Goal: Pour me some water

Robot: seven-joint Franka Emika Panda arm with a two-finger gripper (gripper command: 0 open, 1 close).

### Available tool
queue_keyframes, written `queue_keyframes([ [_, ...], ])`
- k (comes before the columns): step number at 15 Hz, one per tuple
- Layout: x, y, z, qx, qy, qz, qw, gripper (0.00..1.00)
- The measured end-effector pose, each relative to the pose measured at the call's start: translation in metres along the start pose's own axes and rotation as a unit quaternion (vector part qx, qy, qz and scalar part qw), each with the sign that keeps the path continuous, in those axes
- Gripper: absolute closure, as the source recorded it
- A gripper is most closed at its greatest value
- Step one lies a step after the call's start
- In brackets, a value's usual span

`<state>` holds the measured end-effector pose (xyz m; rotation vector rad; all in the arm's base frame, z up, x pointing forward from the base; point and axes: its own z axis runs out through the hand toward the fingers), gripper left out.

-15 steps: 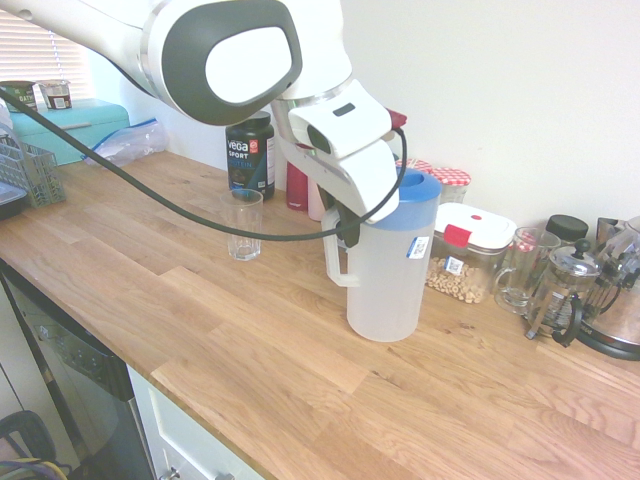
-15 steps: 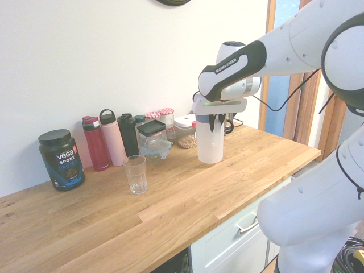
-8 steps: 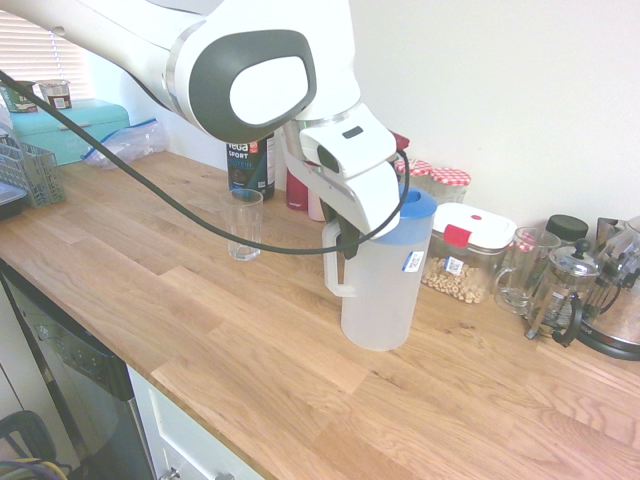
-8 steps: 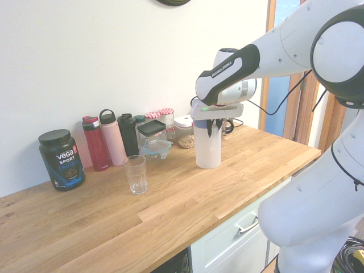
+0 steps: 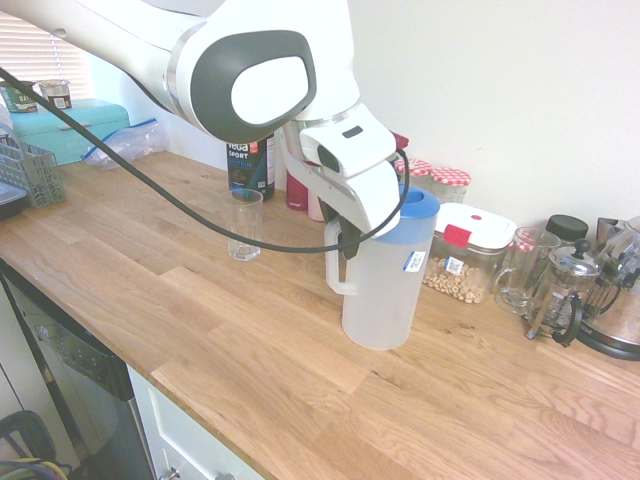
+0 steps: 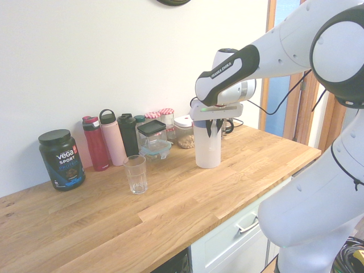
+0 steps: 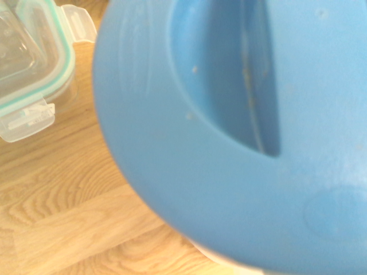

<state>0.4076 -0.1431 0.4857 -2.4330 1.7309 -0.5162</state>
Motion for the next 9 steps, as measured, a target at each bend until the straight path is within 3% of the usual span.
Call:
queue_keyframes([
  [4, -0.004, 0.01, -0.015, -0.02, -0.009, -0.001, 1.0, 0.0],
  [9, -0.033, 0.031, -0.074, -0.044, -0.035, -0.025, 0.998, 0.0],
])
